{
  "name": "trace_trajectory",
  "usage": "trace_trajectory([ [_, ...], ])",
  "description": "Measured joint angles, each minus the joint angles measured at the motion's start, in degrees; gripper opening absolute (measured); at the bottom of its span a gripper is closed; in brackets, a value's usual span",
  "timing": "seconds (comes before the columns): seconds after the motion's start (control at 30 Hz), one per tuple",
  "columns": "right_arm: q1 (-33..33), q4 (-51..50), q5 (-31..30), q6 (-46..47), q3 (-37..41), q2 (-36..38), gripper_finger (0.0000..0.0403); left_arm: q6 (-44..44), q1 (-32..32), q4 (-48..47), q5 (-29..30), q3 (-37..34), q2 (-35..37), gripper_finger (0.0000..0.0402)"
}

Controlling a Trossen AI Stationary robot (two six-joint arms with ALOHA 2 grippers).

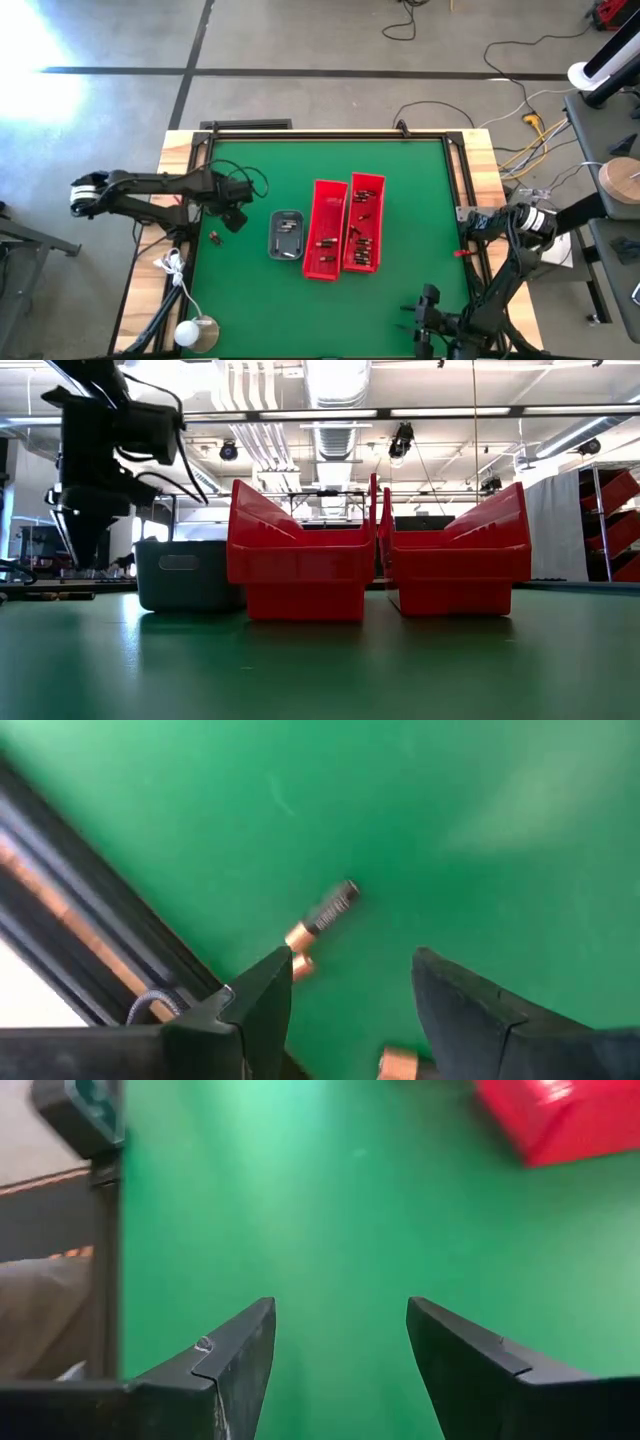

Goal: Sort batteries
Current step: Put the small black battery into the right red bin

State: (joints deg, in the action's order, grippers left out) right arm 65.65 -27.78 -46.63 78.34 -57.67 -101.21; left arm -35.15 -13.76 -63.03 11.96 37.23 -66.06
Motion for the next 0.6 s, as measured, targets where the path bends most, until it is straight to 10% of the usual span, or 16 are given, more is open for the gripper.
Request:
trace_trajectory([
  [0.3, 0.85, 6.23, 0.67, -3.39, 0.01, -3.65, 0.0219, 13.18, -0.39, -2.45, -6.44, 3.19, -10.28, 0.0175],
  [0.6, 0.85, 6.22, 0.57, -3.46, 0.02, -3.25, 0.0219, 22.68, -3.30, -10.04, -0.82, 5.50, -19.68, 0.0157],
])
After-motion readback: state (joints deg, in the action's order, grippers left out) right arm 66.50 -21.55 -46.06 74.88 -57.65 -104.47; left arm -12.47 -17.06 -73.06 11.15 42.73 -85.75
